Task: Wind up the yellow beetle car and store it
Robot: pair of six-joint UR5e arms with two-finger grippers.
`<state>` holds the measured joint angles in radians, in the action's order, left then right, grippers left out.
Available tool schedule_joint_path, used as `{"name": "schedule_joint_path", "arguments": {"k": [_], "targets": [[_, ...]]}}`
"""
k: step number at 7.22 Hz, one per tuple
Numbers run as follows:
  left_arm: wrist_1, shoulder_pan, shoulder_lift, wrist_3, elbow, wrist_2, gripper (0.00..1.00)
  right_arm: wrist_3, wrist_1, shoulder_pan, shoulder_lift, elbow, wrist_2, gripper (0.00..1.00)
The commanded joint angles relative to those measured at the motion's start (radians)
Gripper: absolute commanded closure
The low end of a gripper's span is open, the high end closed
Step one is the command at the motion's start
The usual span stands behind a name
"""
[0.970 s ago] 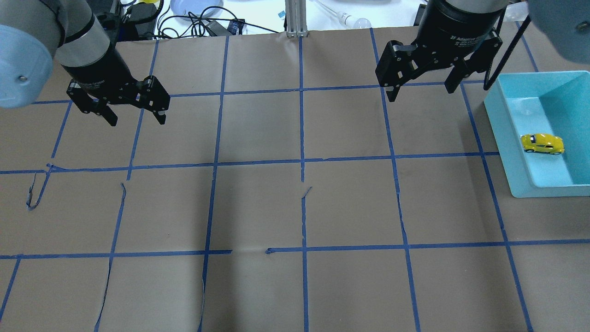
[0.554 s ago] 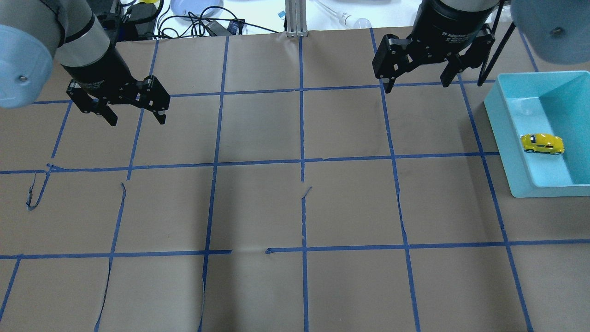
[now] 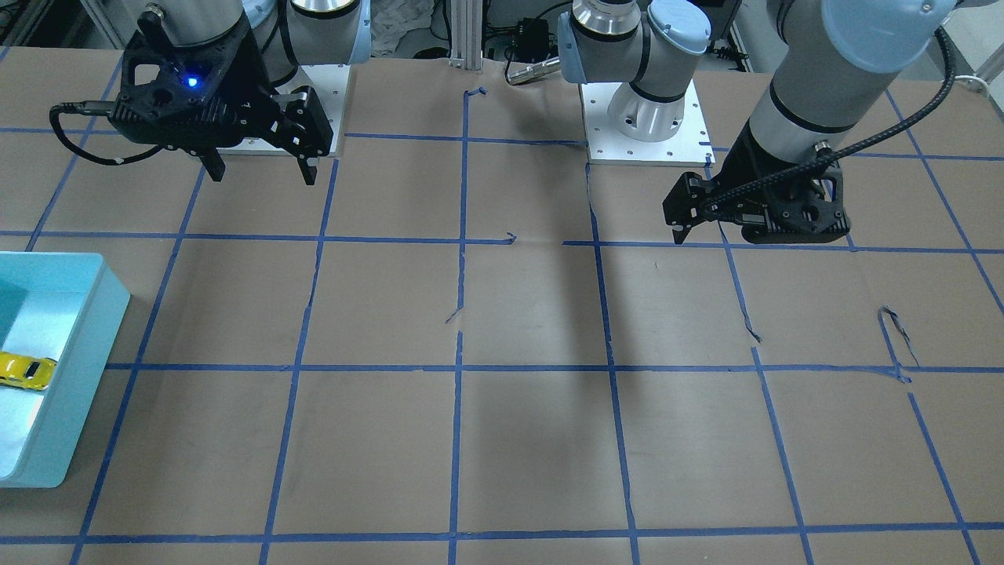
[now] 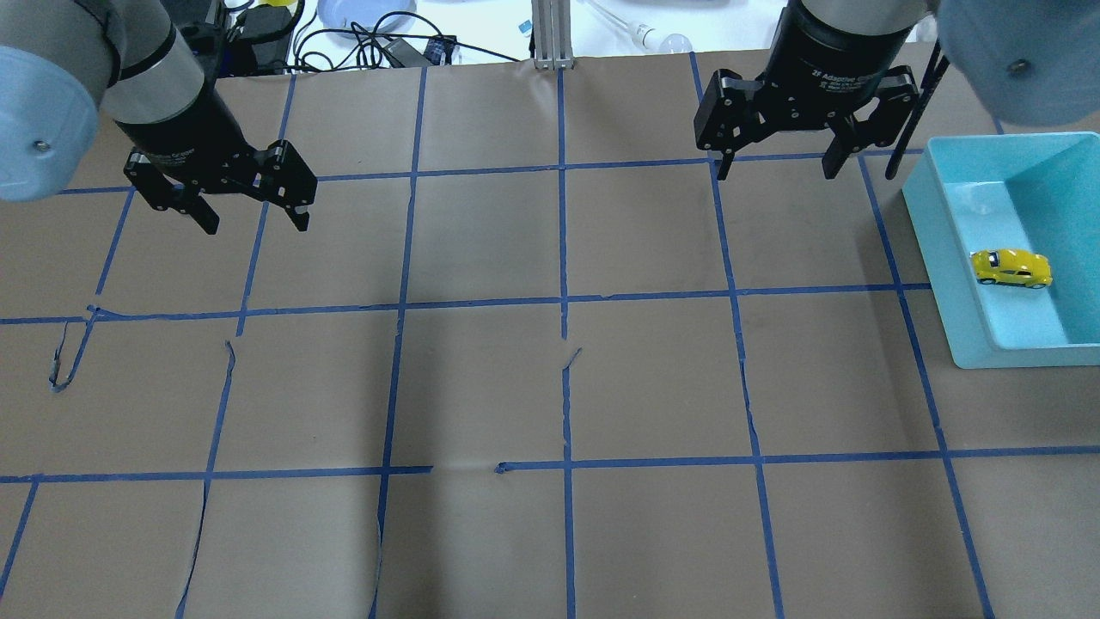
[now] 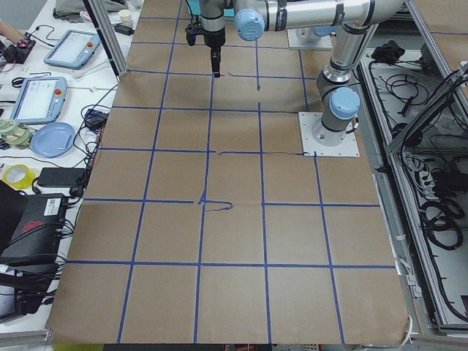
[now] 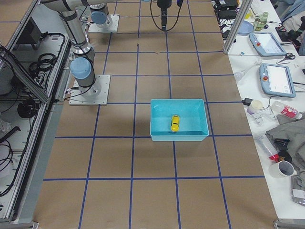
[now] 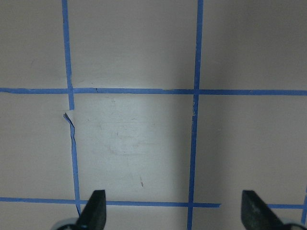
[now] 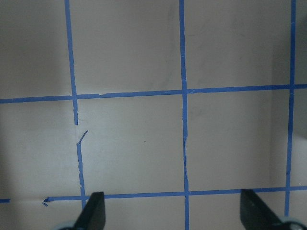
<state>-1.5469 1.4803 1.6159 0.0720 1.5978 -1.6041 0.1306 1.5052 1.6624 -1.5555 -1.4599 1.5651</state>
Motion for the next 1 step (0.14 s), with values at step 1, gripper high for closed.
{"name": "schedule_joint_path", "arguments": {"k": [1], "targets": [[0.001,0.000,-0.001,0.000,-0.002,0.001,0.00,0.001,0.000,-0.001,0.000,-0.002,0.000,0.00]]}}
